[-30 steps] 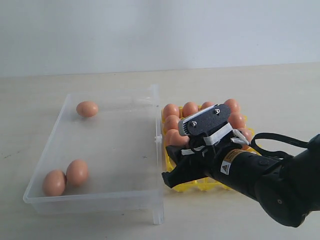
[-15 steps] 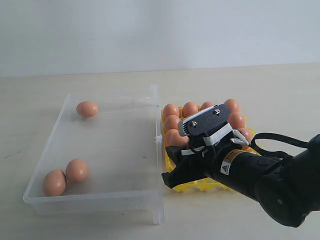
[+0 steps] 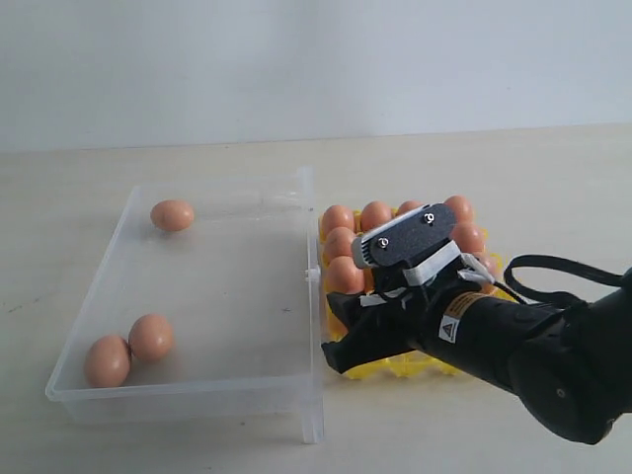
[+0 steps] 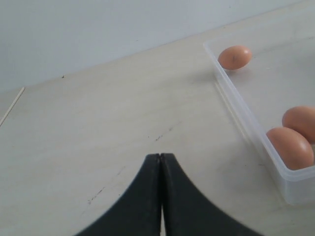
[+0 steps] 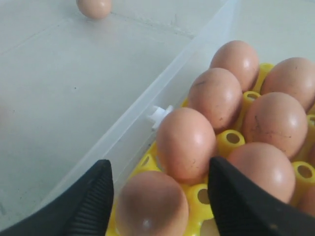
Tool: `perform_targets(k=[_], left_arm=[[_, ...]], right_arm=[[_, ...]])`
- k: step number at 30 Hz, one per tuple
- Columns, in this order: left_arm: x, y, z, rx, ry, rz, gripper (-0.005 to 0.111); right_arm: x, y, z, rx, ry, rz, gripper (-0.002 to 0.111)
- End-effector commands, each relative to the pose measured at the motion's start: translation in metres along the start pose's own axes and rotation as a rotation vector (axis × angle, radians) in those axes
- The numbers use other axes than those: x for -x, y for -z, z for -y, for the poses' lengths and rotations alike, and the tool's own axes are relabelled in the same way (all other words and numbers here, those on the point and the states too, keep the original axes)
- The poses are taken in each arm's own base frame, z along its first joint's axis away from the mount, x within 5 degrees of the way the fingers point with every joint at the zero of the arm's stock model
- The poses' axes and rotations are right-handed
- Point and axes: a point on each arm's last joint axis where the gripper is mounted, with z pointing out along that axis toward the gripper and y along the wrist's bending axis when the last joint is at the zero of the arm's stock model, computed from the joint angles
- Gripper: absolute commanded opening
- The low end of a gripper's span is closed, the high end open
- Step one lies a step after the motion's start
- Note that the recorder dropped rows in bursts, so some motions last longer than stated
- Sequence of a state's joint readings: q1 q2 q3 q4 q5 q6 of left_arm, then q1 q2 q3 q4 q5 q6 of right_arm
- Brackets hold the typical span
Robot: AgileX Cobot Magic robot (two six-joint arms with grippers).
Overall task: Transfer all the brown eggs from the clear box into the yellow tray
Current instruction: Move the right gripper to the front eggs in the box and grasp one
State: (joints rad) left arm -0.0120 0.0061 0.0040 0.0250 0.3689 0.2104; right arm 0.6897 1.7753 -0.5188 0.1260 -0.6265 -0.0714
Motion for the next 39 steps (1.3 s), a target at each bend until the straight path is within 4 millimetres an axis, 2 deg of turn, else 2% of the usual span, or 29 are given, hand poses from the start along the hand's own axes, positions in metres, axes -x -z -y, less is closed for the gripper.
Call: perform_targets(k=[1, 5, 8, 11, 15, 18, 24, 31, 38, 39], left_arm=[[0.002, 0.001, -0.001, 0.005, 0.006, 0.015, 0.0], [0.002, 0.001, -0.001, 0.005, 0.006, 0.015, 0.0], [0.002, 0.001, -0.001, 0.005, 0.006, 0.015, 0.0], [0.002, 0.001, -0.001, 0.005, 0.006, 0.015, 0.0], [0.002, 0.001, -0.001, 0.005, 0.006, 0.015, 0.0], [0.002, 0.001, -0.001, 0.005, 0.006, 0.015, 0.0], [0.002, 0.001, -0.001, 0.005, 0.006, 0.015, 0.0], [0.002, 0.001, -0.001, 0.005, 0.006, 0.015, 0.0], [0.002, 0.001, -0.001, 0.005, 0.006, 0.015, 0.0], [0.002, 0.001, -0.001, 0.005, 0.006, 0.015, 0.0]], right_arm=[[0.026, 0.022, 0.001, 0.007, 0.01, 0.022, 0.046], [0.06, 0.036, -0.004, 0.04, -0.216, -0.115, 0.046], [0.084, 0.031, -0.014, 0.067, -0.21, -0.224, 0.055], [0.109, 0.018, -0.03, 0.108, -0.174, -0.225, 0.058], [0.126, -0.019, -0.057, 0.157, -0.236, -0.261, 0.058], [0.123, -0.052, -0.077, 0.179, -0.23, -0.378, 0.058], [0.121, -0.096, -0.115, 0.225, -0.171, -0.568, 0.058], [0.117, -0.126, -0.143, 0.268, -0.102, -0.629, 0.058], [0.107, -0.149, -0.147, 0.259, -0.074, -0.679, 0.058], [0.105, -0.151, -0.148, 0.256, -0.067, -0.693, 0.054]])
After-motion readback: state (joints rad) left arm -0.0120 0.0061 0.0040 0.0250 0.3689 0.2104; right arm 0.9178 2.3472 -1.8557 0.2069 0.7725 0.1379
